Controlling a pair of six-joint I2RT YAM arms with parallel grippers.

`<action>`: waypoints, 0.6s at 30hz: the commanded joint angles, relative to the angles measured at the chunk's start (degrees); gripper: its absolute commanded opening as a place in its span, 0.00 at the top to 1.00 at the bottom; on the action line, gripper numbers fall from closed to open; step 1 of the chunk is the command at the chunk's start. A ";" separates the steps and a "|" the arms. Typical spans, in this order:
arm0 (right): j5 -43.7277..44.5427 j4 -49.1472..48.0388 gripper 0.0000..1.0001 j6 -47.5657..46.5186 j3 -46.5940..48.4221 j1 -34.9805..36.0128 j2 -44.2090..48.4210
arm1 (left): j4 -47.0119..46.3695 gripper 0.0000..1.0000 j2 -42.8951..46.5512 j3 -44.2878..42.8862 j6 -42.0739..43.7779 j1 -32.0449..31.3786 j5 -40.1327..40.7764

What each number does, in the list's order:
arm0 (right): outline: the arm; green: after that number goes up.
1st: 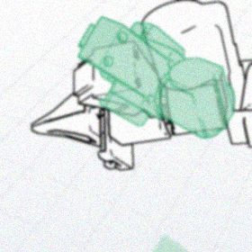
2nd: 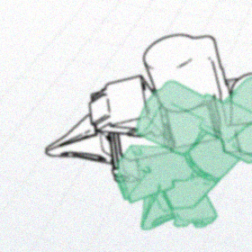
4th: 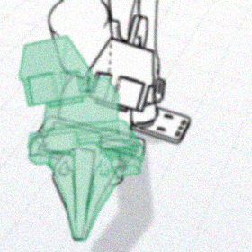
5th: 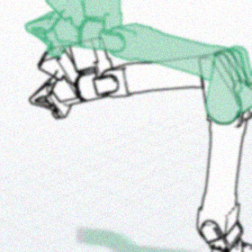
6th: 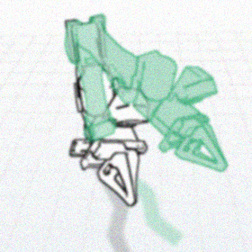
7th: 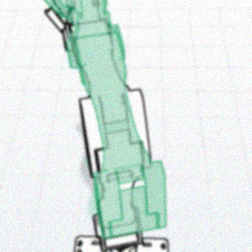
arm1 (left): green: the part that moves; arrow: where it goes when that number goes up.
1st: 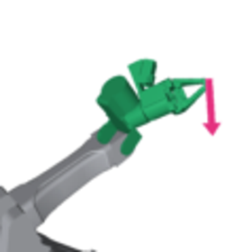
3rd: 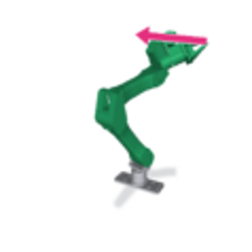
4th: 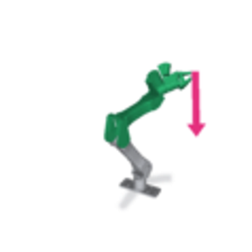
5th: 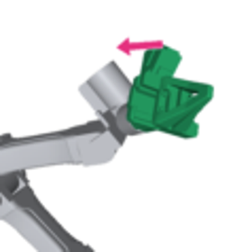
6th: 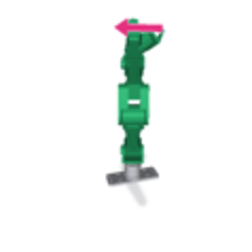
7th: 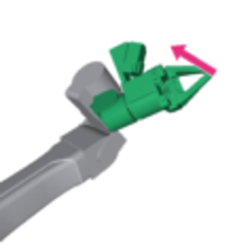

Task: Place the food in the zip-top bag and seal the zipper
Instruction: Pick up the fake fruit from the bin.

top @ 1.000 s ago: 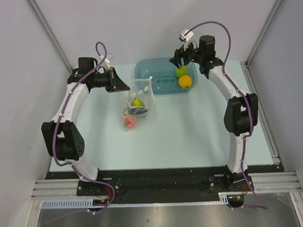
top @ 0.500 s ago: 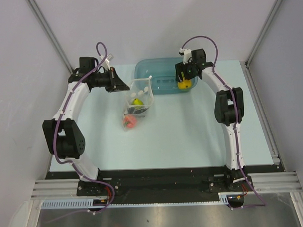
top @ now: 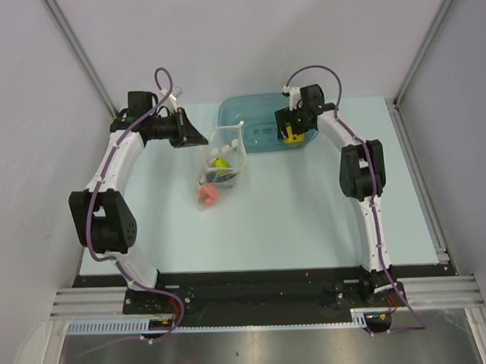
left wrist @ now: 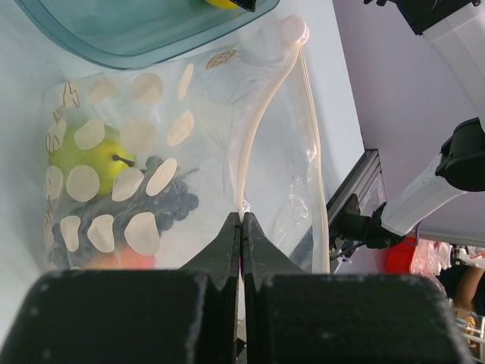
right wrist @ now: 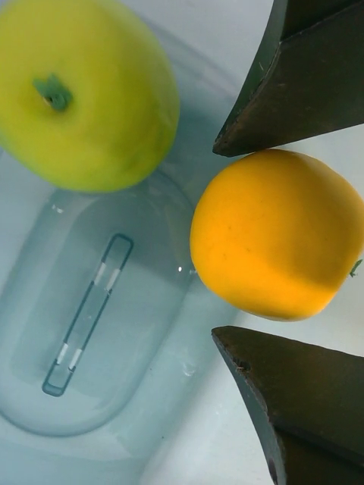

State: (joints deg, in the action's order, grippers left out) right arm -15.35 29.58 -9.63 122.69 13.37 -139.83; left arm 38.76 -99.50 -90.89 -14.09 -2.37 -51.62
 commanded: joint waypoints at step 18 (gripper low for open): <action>-6.97 1.45 0.40 1.10 4.04 0.70 4.74 | 1.75 1.00 -0.34 -3.77 1.52 0.17 -0.24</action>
State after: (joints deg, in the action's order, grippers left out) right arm -19.18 32.69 -9.80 124.33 14.04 -139.94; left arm 40.21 -100.20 -92.14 -13.89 -2.37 -51.59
